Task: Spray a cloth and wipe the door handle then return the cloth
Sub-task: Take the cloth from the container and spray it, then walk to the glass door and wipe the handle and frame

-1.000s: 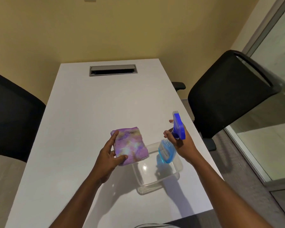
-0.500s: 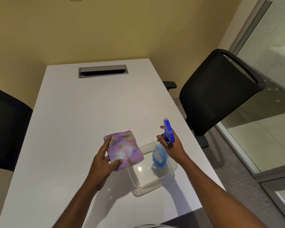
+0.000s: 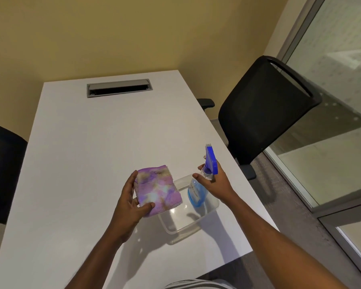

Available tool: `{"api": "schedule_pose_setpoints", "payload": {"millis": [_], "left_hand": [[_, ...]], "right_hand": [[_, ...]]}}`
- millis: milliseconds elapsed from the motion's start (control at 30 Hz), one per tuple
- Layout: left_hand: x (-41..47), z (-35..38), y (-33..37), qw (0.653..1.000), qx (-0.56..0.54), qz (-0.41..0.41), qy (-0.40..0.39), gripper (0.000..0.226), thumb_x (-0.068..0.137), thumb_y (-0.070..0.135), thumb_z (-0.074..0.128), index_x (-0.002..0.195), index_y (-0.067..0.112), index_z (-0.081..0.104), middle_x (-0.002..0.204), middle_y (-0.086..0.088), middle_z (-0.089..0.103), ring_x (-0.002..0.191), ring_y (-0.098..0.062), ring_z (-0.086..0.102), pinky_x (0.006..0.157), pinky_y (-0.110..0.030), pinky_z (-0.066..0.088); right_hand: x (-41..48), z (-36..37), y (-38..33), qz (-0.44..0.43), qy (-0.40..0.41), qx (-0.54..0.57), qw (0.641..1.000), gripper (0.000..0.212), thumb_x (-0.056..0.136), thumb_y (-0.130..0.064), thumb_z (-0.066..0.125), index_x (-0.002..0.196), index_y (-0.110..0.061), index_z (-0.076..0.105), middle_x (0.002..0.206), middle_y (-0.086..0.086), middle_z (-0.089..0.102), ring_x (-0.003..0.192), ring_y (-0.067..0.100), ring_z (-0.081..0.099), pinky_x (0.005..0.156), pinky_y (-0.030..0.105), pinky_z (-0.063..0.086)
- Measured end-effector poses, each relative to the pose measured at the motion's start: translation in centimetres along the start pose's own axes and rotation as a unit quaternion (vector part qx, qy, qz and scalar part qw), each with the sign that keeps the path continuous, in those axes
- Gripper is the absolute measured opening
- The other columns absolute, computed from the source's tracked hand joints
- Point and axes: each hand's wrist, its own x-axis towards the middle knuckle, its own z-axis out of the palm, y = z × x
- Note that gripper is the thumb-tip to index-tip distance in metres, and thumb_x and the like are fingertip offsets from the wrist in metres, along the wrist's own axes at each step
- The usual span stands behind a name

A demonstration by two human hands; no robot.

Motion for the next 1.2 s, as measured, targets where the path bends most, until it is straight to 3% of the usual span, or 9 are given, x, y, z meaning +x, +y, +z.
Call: {"api": "schedule_pose_setpoints", "payload": {"millis": [167, 333, 400, 533, 633, 700, 867, 1000, 1200], "left_hand": [[-0.2, 0.6, -0.5, 1.0, -0.003, 0.005, -0.025, 0.096, 0.067, -0.008, 0.075, 0.144, 0.029, 0.031, 0.135, 0.019, 0.044, 0.099, 0.018, 0.057, 0.067, -0.007, 0.051], [-0.9, 0.6, -1.1, 0.999, -0.008, 0.001, -0.037, 0.092, 0.061, 0.006, 0.072, 0.142, 0.03, 0.034, 0.133, 0.023, 0.046, 0.105, 0.011, 0.059, 0.07, -0.012, 0.054], [-1.3, 0.4, -1.6, 0.999, -0.011, -0.007, -0.042, 0.093, 0.062, 0.006, 0.073, 0.142, 0.031, 0.034, 0.136, 0.018, 0.046, 0.108, 0.006, 0.06, 0.072, -0.016, 0.056], [-2.3, 1.0, -2.2, 0.997, -0.004, -0.027, -0.068, 0.095, 0.063, 0.01, 0.076, 0.139, 0.046, 0.033, 0.139, 0.018, 0.047, 0.119, -0.002, 0.056, 0.081, -0.023, 0.058], [-3.0, 2.3, -2.4, 0.996, 0.02, -0.017, -0.079, 0.086, 0.064, 0.008, 0.074, 0.137, 0.039, 0.041, 0.137, 0.023, 0.049, 0.117, 0.005, 0.054, 0.077, -0.015, 0.055], [-3.5, 3.2, -2.6, 0.996, 0.031, -0.012, -0.087, 0.078, 0.066, 0.006, 0.073, 0.134, 0.035, 0.048, 0.134, 0.022, 0.053, 0.12, 0.0, 0.054, 0.079, -0.016, 0.055], [-4.2, 6.2, -2.2, 0.993, 0.038, -0.018, -0.112, 0.072, 0.066, 0.009, 0.074, 0.13, 0.034, 0.053, 0.131, 0.023, 0.055, 0.12, -0.009, 0.057, 0.081, -0.02, 0.056], [-4.7, 9.8, -2.0, 0.991, 0.036, -0.013, -0.131, 0.073, 0.067, 0.011, 0.075, 0.133, 0.031, 0.05, 0.138, 0.013, 0.051, 0.119, -0.007, 0.057, 0.077, -0.019, 0.056], [-5.3, 17.2, -2.2, 0.986, 0.056, 0.0, -0.155, 0.074, 0.07, 0.02, 0.076, 0.136, 0.029, 0.045, 0.144, 0.008, 0.043, 0.122, -0.003, 0.052, 0.078, -0.024, 0.057]], "right_hand": [[-1.9, -1.4, 0.1, 0.008, 0.032, -0.004, 0.999, 0.07, 0.074, -0.031, 0.077, 0.132, -0.022, 0.04, 0.125, -0.007, 0.052, 0.111, 0.013, 0.057, 0.078, 0.012, 0.053], [-7.3, -1.4, 0.5, 0.007, 0.245, 0.022, 0.969, 0.034, 0.081, -0.026, 0.072, 0.108, -0.021, 0.052, 0.102, -0.01, 0.058, 0.093, 0.012, 0.061, 0.073, 0.013, 0.055], [-9.3, -0.9, 0.9, 0.027, 0.273, 0.007, 0.961, 0.022, 0.086, -0.028, 0.066, 0.101, -0.017, 0.053, 0.095, -0.005, 0.058, 0.087, 0.015, 0.06, 0.069, 0.014, 0.056], [-11.4, 0.7, 1.4, 0.076, 0.157, 0.032, 0.984, 0.007, 0.093, -0.025, 0.057, 0.095, -0.02, 0.052, 0.095, -0.001, 0.06, 0.092, 0.018, 0.062, 0.068, 0.013, 0.054], [-11.8, 1.9, 1.6, 0.115, 0.073, 0.048, 0.99, 0.009, 0.098, -0.028, 0.049, 0.097, -0.02, 0.053, 0.101, 0.004, 0.061, 0.098, 0.023, 0.062, 0.075, 0.023, 0.057], [-11.9, 2.1, 1.8, 0.146, 0.041, 0.062, 0.987, 0.014, 0.1, -0.03, 0.044, 0.096, -0.02, 0.053, 0.103, 0.006, 0.062, 0.102, 0.028, 0.062, 0.081, 0.031, 0.055], [-12.3, 0.0, 0.7, 0.2, -0.021, 0.173, 0.964, 0.013, 0.101, -0.036, 0.038, 0.098, -0.023, 0.039, 0.118, 0.017, 0.056, 0.094, 0.024, 0.058, 0.073, 0.034, 0.05], [-13.4, -3.5, 1.0, 0.202, -0.074, 0.186, 0.959, 0.018, 0.1, -0.042, 0.037, 0.106, -0.025, 0.038, 0.125, 0.011, 0.053, 0.107, 0.023, 0.063, 0.082, 0.035, 0.056], [-15.4, -10.3, 2.5, 0.187, -0.047, 0.241, 0.951, 0.023, 0.1, -0.041, 0.036, 0.111, -0.023, 0.043, 0.127, 0.012, 0.055, 0.107, 0.027, 0.064, 0.075, 0.035, 0.057]]}}
